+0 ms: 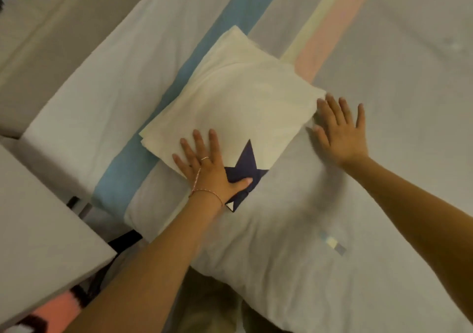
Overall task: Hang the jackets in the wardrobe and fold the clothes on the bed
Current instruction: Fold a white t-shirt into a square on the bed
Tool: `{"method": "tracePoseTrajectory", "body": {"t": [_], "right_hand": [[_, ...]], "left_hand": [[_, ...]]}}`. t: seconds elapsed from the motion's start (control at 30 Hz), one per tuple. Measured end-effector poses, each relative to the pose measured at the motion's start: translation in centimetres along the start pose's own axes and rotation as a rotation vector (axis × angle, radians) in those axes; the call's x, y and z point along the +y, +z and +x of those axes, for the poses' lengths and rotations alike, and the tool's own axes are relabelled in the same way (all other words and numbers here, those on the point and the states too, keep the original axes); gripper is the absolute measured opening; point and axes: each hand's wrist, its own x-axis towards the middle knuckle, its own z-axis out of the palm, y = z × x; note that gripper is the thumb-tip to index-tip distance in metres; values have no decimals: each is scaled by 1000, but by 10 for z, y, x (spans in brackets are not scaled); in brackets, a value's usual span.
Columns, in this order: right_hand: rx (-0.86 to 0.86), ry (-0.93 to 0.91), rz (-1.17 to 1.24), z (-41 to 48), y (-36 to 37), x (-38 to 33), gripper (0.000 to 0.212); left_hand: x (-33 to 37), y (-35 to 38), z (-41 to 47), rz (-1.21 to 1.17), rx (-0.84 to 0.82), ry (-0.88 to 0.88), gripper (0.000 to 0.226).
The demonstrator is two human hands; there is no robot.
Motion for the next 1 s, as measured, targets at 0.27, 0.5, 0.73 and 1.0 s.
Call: {"method": "tracePoseTrajectory", "body": {"t": [0.27, 0.5, 0.73, 1.0], "right_hand": [[-236, 313, -85, -259, 48, 166, 67], [-182, 671, -10, -405, 36, 267, 72], [388, 1356, 964, -402, 54, 291, 47], [228, 1093, 704, -422, 40, 224, 25]], "left_hand": [[161, 93, -104, 23, -650, 347, 87], [278, 151, -184, 449, -817, 731, 79], [295, 181, -187, 683, -785, 784, 82], [313, 170, -194, 585, -861, 711, 84]]}}
